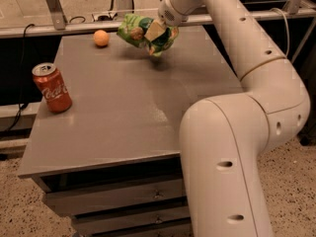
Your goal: Move green rice chip bag near orange
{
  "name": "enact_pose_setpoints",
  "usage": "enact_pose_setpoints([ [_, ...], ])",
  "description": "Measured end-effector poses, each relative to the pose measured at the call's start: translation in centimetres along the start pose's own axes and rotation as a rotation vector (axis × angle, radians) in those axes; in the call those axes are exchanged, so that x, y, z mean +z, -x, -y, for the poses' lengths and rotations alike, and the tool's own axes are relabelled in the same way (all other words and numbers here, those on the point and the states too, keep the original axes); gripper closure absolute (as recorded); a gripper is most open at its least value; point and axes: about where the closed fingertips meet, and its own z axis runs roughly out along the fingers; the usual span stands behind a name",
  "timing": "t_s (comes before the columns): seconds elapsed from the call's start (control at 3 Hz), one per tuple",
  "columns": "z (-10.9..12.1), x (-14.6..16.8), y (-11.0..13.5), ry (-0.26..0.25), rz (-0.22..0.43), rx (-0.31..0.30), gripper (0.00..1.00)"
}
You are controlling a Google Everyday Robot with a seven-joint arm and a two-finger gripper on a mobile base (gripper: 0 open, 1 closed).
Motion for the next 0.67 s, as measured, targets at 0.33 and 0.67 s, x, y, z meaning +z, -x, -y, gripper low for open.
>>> enact_pose_setpoints([
  [0.33, -0.3, 0.65, 1.01, -0.004, -0.02, -0.021, 1.0],
  [0.67, -0.77, 1.51, 1.86, -0.001, -0.035, -0.039, 1.0],
])
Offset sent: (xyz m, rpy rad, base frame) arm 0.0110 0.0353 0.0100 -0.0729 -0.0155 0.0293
